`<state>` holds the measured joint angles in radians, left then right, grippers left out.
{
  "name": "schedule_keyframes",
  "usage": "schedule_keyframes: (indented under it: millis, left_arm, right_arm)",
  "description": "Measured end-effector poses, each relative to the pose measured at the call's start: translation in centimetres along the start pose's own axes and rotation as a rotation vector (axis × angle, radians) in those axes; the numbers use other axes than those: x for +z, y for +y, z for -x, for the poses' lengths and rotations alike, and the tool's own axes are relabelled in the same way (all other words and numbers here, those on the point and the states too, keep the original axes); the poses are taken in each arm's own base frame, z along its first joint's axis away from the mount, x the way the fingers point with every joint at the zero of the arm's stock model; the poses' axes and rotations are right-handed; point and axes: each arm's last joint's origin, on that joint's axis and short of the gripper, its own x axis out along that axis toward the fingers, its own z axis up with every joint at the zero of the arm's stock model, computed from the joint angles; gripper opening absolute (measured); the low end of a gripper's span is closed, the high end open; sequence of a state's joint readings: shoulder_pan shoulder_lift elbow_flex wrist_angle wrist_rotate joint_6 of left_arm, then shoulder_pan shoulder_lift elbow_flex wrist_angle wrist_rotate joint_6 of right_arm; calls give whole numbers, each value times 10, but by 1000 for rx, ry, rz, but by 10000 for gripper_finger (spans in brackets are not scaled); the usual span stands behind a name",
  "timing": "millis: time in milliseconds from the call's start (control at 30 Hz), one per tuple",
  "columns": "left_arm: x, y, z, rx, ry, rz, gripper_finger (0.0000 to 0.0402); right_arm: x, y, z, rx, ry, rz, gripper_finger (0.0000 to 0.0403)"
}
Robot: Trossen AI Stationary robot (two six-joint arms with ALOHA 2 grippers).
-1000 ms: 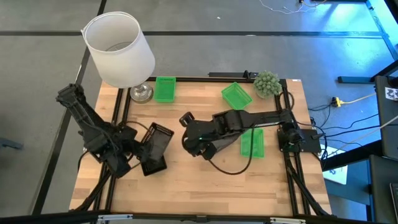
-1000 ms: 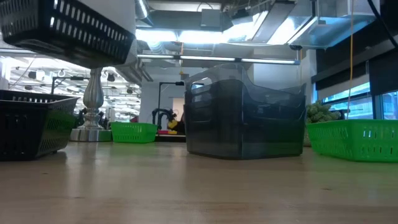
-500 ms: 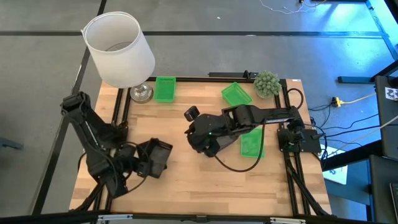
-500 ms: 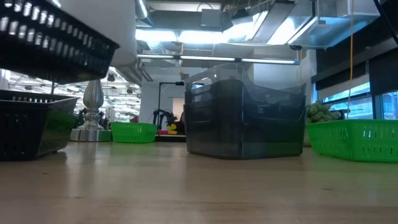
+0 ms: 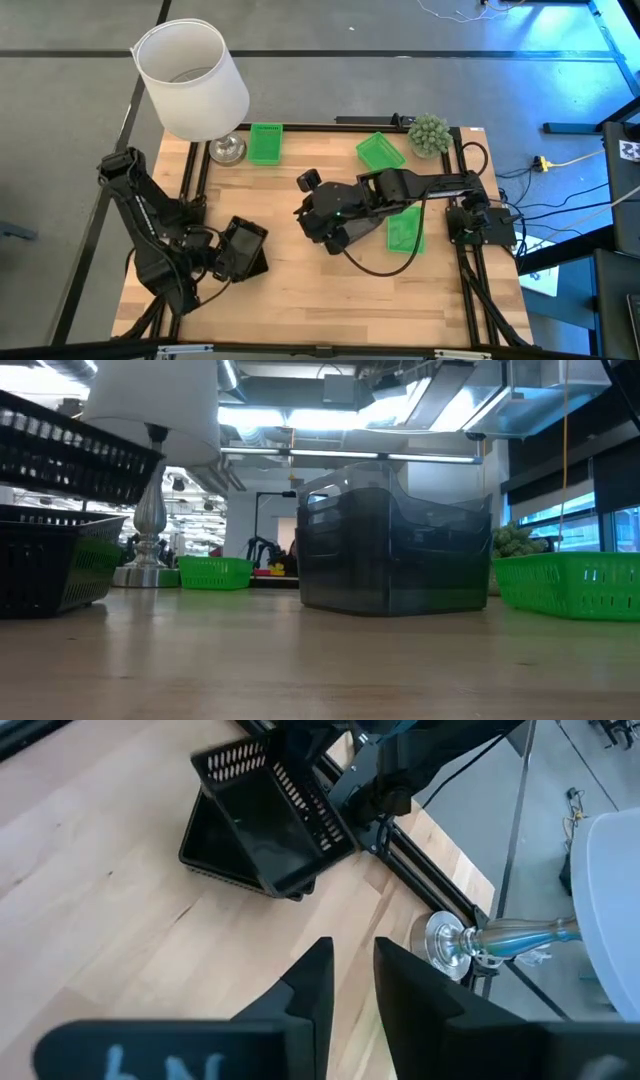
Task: Stack baskets by color
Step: Stack the top black bin on top of the bottom black bin
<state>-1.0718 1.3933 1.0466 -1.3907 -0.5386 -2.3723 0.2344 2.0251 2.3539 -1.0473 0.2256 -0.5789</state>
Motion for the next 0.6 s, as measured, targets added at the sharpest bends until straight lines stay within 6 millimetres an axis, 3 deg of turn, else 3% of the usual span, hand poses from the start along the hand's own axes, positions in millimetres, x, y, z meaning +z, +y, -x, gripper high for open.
schedule_keyframes:
  millis: [333,600]
  left_arm:
    - [-2,-7,-13,64,-53,-17,0]
    - [9,-15,-18,61,-70,53,0]
  right_arm:
    - [0,0,0,-3,-4,-26,75]
    - [0,-2,0,-9,-7,-29,75]
